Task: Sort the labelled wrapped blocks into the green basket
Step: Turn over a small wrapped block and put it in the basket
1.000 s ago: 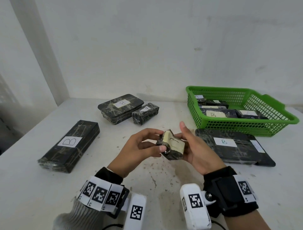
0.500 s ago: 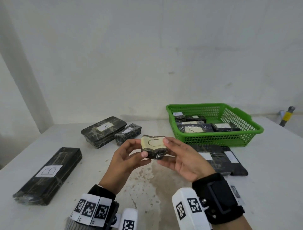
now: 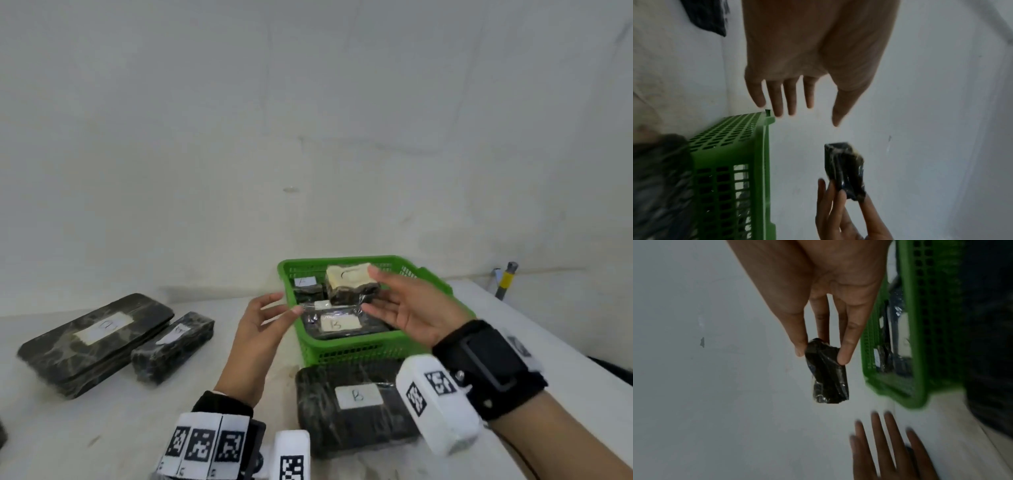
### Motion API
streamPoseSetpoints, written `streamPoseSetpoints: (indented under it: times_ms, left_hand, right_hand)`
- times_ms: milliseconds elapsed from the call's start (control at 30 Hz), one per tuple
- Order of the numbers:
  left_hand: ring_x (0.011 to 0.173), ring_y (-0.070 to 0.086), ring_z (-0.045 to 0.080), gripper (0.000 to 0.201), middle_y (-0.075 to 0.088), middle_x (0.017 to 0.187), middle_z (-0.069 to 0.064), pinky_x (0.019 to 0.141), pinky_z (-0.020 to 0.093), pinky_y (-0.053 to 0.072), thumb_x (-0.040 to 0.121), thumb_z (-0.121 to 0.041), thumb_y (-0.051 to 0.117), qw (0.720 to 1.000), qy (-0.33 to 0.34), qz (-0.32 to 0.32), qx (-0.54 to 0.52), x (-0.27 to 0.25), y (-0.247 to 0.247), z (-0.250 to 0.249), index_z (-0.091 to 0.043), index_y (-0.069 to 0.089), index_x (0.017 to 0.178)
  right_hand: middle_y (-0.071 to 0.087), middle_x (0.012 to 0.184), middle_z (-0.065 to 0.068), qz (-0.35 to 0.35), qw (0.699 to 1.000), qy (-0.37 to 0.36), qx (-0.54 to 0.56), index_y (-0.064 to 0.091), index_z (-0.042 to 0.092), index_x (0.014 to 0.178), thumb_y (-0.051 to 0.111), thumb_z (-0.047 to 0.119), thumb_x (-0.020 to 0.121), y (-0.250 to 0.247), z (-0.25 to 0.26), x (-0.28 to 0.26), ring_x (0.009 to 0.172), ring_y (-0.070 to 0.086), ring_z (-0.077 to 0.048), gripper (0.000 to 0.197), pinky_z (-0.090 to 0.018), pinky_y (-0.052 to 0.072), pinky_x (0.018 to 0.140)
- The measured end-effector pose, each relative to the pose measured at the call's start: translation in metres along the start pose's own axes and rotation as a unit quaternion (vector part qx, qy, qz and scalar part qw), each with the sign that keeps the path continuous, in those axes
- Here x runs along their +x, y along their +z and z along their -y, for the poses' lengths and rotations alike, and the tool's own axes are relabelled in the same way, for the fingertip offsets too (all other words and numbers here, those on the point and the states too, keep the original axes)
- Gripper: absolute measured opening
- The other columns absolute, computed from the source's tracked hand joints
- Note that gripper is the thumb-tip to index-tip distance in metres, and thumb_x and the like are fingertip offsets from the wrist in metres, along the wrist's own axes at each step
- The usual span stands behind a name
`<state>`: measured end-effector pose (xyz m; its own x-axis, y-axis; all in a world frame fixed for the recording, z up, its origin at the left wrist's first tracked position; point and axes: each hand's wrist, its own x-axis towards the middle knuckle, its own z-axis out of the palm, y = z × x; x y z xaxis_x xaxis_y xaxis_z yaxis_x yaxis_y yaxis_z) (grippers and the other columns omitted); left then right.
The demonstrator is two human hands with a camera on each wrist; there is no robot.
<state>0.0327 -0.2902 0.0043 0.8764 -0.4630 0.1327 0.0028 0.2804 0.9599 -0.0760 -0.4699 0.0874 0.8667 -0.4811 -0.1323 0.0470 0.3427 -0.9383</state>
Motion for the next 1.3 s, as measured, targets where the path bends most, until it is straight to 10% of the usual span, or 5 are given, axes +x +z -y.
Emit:
streamPoseSetpoints:
  times_ms: [367, 600, 767, 1200, 1300]
  left_hand:
    - [0.131, 0.041, 0.033, 0.049, 0.043, 0.147, 0.009, 0.098, 0.051, 0.041, 0.099, -0.026, 0.056, 0.994, -0.109, -0.028, 0.018, 0.074, 0.009, 0.032, -0.033, 0.038, 0.144]
    - [0.079, 0.066, 0.023, 0.041, 0.07, 0.098, 0.009, 0.057, 0.035, 0.052, 0.098, -0.005, 0.051, 0.992, -0.118, 0.03, -0.031, 0.086, 0.002, 0.036, -0.027, 0.053, 0.133]
    - [0.077, 0.068, 0.022, 0.039, 0.072, 0.095, 0.007, 0.054, 0.034, 0.053, 0.099, -0.006, 0.051, 0.992, -0.116, 0.04, -0.029, 0.089, 0.001, 0.039, -0.03, 0.054, 0.129]
    - [0.077, 0.067, 0.022, 0.04, 0.073, 0.089, 0.005, 0.054, 0.035, 0.054, 0.097, -0.005, 0.051, 0.991, -0.122, 0.044, -0.038, 0.091, -0.002, 0.04, -0.031, 0.056, 0.127]
    - [0.076, 0.068, 0.021, 0.04, 0.075, 0.089, 0.004, 0.055, 0.035, 0.054, 0.097, -0.006, 0.051, 0.991, -0.121, 0.045, -0.039, 0.091, -0.003, 0.041, -0.032, 0.057, 0.126]
  right_hand:
    - [0.06, 0.086, -0.017, -0.155, 0.98, 0.035, -0.122, 0.06, 0.006, 0.09, 0.061, 0.015, 0.096, -0.052, 0.079, 0.15, 0.043, 0.065, -0.017, 0.01, -0.024, 0.054, 0.043]
    - [0.069, 0.11, -0.017, -0.217, 0.936, 0.075, -0.266, 0.063, -0.004, 0.111, 0.068, 0.016, 0.091, -0.102, 0.039, 0.222, 0.058, 0.069, -0.019, 0.029, -0.023, 0.049, 0.036]
    - [0.06, 0.076, -0.003, -0.217, 0.903, 0.119, -0.352, 0.057, 0.006, 0.099, 0.064, 0.019, 0.095, -0.102, 0.02, 0.234, 0.05, 0.057, -0.015, 0.015, -0.015, 0.036, 0.027]
    - [0.057, 0.107, -0.021, -0.216, 0.904, 0.137, -0.343, 0.053, -0.001, 0.075, 0.064, 0.0, 0.091, -0.116, -0.009, 0.254, 0.088, 0.07, -0.021, 0.02, -0.028, 0.056, 0.043]
    - [0.062, 0.105, -0.014, -0.203, 0.902, 0.143, -0.353, 0.062, -0.012, 0.103, 0.057, -0.004, 0.094, -0.121, -0.009, 0.254, 0.052, 0.067, -0.006, 0.013, -0.02, 0.051, 0.038]
